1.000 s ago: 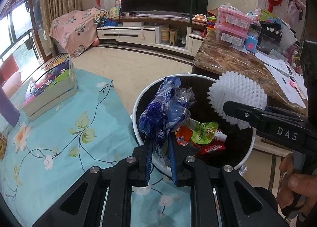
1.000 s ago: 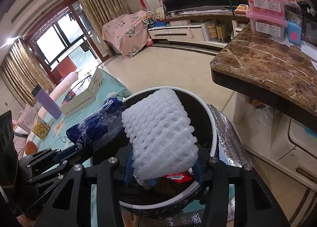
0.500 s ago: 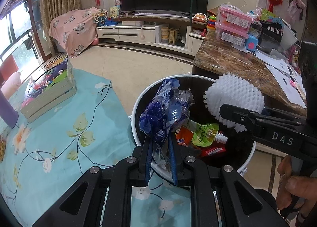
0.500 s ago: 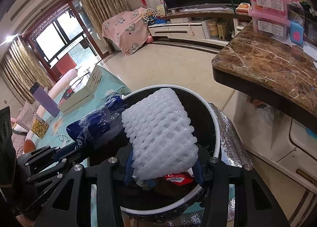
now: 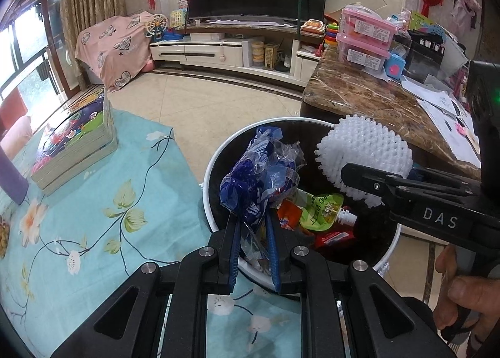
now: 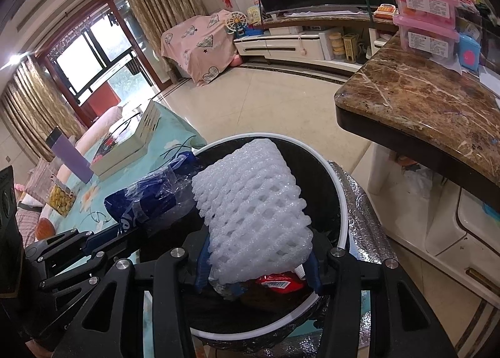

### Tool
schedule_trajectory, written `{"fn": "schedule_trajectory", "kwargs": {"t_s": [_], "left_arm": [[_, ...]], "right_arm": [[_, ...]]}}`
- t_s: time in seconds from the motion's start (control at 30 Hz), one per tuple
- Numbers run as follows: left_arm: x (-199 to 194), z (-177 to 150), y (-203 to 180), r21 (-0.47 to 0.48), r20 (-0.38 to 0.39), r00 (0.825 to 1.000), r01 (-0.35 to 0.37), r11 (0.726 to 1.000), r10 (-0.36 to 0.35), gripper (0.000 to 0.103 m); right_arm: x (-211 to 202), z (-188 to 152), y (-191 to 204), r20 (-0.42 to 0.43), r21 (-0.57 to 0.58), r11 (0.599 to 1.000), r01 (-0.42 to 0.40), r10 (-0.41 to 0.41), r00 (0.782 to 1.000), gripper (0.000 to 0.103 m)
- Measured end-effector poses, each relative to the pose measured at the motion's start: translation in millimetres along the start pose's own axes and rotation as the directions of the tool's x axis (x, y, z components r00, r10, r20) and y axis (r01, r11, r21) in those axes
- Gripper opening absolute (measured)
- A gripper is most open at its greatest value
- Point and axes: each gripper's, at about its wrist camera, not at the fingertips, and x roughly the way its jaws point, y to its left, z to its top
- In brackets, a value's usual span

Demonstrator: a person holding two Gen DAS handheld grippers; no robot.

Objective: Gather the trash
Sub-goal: 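Open both grippers over the bin to drop the foam net and wrapper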

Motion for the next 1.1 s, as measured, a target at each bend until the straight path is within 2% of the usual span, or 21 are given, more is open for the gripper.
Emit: {"fn": "schedule_trajectory", "kwargs": {"t_s": [0.37,0.5,0.57,0.63,0.9,1.1], "left_arm": [[1,0,0,0.004,-0.004,1.0,-0.002,1.0,0.003,0.016],[0,0,3,-0.002,-0.009,1.0,-0.003,1.0,0.003,0.025],[-1,1,6,-0.009,-0.008,1.0,-0.01,1.0,0.01,0.039],[-4,0,9,-0.017,0.001,1.0,-0.012,1.0,0.012,0.045],[-27,-16,23,-0.06,0.036,0.999,-0.024,0.998,0.026,0.049],[-55,-42,30,-0.112,0.073,0.997,-0.027,0.993,0.036,0.054]], "right_arm": [[1,1,-1,0.0,0.001,1.0,0.002,-0.002,1.0,0.05],[2,2,-4,-0.007,0.007,1.0,0.002,-0.002,1.0,0.054],[3,3,-5,-0.016,0.009,1.0,0.003,-0.003,1.0,0.064],[2,3,-5,-0.016,0.011,1.0,0.002,-0.002,1.0,0.067],[-12,3,1,0.016,0.02,1.0,-0.002,0.002,1.0,0.07],[-33,-8,13,0.06,0.025,0.999,-0.021,0.02,0.998,0.079]]}}
